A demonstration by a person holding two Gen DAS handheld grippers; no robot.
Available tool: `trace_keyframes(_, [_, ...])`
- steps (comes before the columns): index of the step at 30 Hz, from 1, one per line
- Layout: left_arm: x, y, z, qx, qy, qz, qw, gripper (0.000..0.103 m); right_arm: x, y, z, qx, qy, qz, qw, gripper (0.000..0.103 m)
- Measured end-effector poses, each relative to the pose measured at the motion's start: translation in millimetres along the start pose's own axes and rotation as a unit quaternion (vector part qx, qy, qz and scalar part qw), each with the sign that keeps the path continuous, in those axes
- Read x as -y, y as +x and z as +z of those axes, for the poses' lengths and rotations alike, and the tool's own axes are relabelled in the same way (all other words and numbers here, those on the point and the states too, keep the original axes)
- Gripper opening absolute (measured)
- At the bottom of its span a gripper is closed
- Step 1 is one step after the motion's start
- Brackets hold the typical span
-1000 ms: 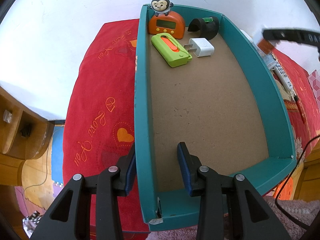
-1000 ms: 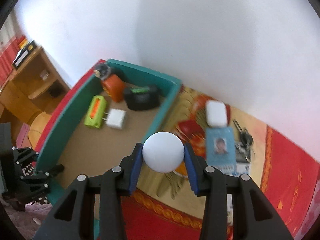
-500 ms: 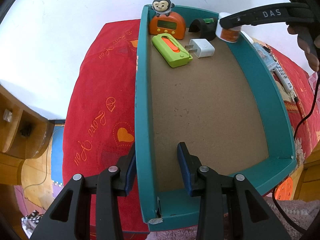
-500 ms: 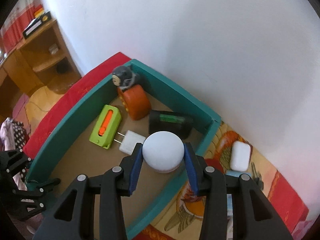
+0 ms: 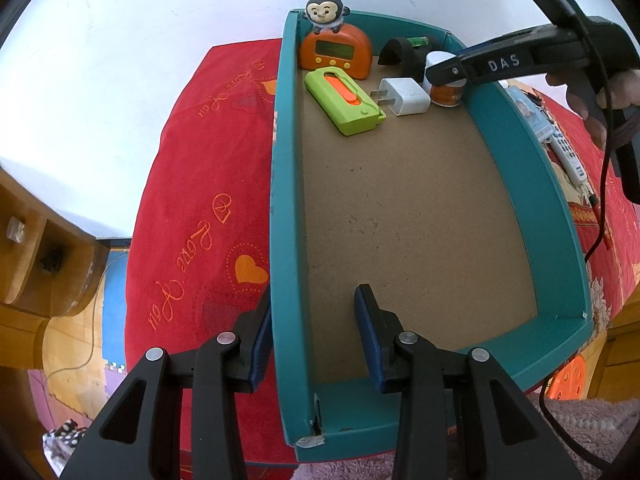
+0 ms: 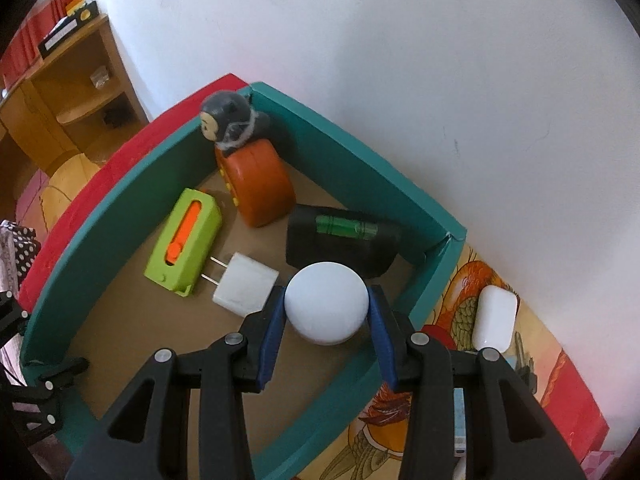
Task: Organize objects
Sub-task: 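Carry the pill jar into the box beside the spirit level, then open the right gripper to release the pill jar, then move the right gripper out of the box over the keys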
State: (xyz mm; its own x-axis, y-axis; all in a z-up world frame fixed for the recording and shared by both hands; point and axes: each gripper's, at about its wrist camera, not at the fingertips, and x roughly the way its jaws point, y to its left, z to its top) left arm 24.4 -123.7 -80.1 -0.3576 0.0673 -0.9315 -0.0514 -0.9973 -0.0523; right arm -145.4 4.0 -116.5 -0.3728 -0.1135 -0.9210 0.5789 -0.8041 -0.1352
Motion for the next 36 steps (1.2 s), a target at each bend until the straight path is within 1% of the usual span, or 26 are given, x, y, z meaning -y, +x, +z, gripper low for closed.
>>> trace_keyframes(9, [-0.7,-0.8,-0.8,0.000,0.000,0.000,1.0000,0.038,2.0,-1.4,-4.0,0.004,0.003,-0.005,1.000,0.041])
trace_keyframes(12, [-0.7,-0.8,-1.0,0.000,0.000,0.000,1.0000,0.038,3.9,-6.2,-4.1,0.012,0.012,-0.006,1.000,0.048])
trace_keyframes(14, [-1.0,-0.9,-1.1,0.000,0.000,0.000,1.0000,0.038,5.7,-14.8,-3.7,0.024,0.021,-0.001,1.000,0.059])
trace_keyframes(20, [-0.7,-0.9,-1.4,0.000,0.000,0.000,1.0000,0.038,16.8,-44.1,-11.2,0.047,0.055,0.014,0.997,0.060])
trace_keyframes(25, [-1.6,-1.5,-1.9,0.001,-0.001,-0.001,1.0000,0.038,35.9,-69.2,-33.7,0.059,0.100,0.020,0.993,0.060])
trace_keyframes(27, [-2.0,-1.5,-1.6,0.001,-0.001,-0.002,1.0000,0.038,49.9,-78.8,-47.9,0.061,0.124,0.020,0.990,0.060])
trace_keyframes(30, [-2.1,-1.8,-2.4,0.001,-0.001,-0.002,1.0000,0.038,72.7,-89.5,-75.4,0.061,0.174,0.019,0.983,0.060])
trace_keyframes(36, [-2.5,-2.4,-3.2,0.001,-0.002,-0.003,1.0000,0.038,100.1,-87.3,-131.9,0.032,0.239,0.001,0.970,0.060])
